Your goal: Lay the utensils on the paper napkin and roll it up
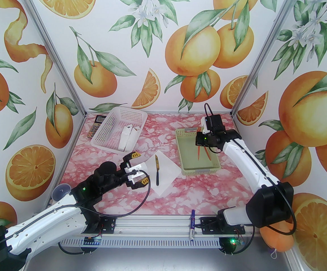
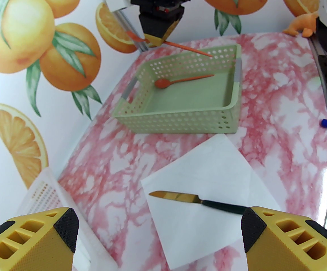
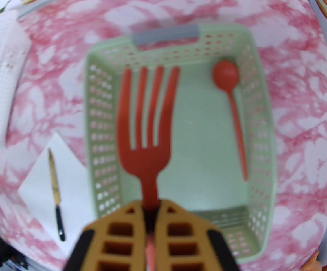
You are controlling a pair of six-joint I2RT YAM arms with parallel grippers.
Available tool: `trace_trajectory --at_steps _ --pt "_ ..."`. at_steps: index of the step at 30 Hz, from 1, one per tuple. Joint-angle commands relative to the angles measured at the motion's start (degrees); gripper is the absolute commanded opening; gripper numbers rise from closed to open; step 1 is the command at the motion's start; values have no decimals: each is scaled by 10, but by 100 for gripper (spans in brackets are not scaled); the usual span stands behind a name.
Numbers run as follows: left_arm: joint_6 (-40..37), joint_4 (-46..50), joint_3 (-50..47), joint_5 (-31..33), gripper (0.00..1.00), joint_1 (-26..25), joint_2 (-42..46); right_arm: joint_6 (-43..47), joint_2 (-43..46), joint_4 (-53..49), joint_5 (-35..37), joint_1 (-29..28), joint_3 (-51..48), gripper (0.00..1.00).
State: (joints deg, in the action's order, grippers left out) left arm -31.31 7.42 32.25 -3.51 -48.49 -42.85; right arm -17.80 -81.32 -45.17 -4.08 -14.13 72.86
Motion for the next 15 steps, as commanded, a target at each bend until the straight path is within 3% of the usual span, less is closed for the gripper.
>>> trace_trajectory --at_steps 1,15 --pt "-9 -25 -7 -18 100 1 1 -38 23 12 -18 -31 -11 5" --pt "-16 -35 -15 -28 100 0 3 -140 69 71 -45 -135 -61 6"
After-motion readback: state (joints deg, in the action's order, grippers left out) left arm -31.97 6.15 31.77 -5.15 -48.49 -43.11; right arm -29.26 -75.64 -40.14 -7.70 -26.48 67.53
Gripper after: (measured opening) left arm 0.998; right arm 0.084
